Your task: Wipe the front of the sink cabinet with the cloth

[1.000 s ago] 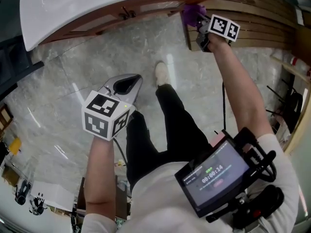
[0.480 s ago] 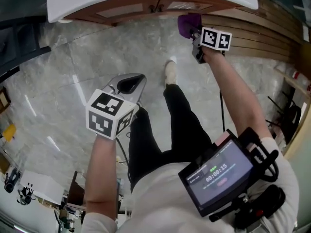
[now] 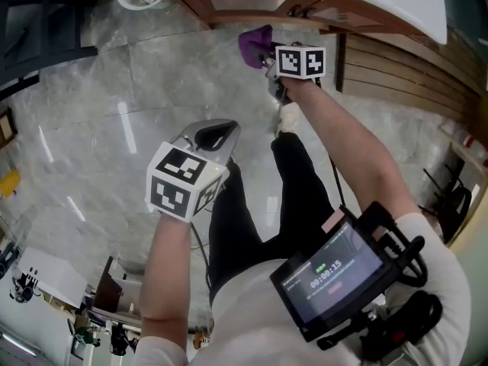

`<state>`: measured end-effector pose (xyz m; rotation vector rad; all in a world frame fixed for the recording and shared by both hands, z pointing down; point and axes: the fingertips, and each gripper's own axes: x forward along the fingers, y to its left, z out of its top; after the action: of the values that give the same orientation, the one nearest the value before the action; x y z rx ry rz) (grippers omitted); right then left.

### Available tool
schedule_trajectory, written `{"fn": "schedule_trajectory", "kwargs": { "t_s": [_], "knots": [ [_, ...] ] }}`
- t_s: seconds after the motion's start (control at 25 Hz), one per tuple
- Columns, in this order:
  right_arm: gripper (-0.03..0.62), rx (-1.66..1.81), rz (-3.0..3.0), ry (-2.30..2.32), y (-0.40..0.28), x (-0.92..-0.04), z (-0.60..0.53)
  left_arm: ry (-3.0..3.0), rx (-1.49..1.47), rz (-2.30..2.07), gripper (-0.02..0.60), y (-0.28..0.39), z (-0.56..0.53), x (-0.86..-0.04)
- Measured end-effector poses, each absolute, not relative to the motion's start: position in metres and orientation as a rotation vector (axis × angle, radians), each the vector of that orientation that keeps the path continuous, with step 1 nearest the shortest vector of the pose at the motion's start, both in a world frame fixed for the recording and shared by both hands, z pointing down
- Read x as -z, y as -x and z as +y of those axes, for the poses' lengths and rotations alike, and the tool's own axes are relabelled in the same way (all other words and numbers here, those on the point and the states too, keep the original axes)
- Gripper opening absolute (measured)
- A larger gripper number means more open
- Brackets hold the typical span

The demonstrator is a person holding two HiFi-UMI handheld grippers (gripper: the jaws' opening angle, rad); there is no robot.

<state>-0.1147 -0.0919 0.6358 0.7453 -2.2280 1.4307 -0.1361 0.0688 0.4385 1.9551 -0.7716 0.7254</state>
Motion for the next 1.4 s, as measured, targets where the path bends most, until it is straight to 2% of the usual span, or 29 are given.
{"fn": "schedule_trajectory", "kwargs": {
  "t_s": [0.32,0.56,0.92,1.4],
  "knots": [
    [0.060,-1.500,-2.235,-0.697,0.212,-0.651,-0.097,-1.904,-0.682,-0.821,0.006,0.184,0.095,-0.446],
    [0.061,-1.562,-2.240,-0.723,0.252,-0.659,-0.121,-1.886,-0.655,-0.838,0.006,0.201,0.102,-0.454],
    [0.060,-1.685,-2.200,-0.899,0.223,-0.675,-0.145,-1.892,-0.656,-0.823,0.006,0.202,0.098,-0.453],
    [0.061,-1.763,-2.190,-1.073,0.144,-0.678,-0.173,-1.946,-0.668,-0.748,0.006,0.153,0.073,-0.451]
  ]
}}
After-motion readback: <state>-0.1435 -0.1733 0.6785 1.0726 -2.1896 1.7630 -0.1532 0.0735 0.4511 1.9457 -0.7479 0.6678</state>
